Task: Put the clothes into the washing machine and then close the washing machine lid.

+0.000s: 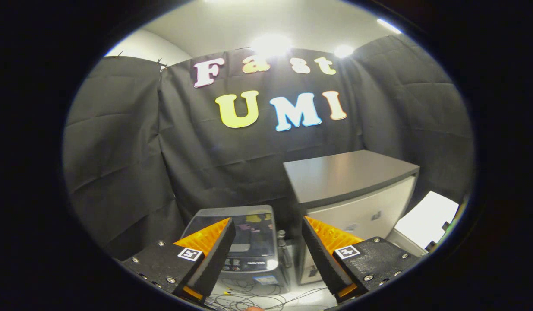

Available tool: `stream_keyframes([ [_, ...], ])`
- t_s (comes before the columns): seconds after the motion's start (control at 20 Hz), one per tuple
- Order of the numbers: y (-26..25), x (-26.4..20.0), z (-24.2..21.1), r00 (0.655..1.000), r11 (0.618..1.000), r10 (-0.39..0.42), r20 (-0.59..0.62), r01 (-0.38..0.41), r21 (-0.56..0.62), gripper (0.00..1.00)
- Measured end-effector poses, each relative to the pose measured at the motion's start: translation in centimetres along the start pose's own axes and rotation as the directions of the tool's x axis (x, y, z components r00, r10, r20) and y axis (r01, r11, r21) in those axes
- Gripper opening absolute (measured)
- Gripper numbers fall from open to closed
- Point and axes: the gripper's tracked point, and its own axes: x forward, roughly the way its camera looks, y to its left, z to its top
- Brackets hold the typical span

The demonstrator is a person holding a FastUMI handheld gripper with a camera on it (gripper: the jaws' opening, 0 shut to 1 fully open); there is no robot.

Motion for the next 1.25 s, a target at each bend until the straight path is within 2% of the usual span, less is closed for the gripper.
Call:
stream_keyframes([
  [0.25,-4.6,-6.4,0.7,0.998,0.998,0.058,0.04,-0.057,-0.039,0.96],
  [0.55,-10.3,-11.3,2.2,0.988,0.988,0.129,0.09,-0.12,-0.097,0.96],
  [0.9,-14.7,-13.9,2.4,0.979,0.982,0.171,0.112,-0.16,-0.102,0.96],
  [1.25,-15.8,-14.9,2.4,0.974,0.976,0.195,0.113,-0.181,-0.119,0.96],
])
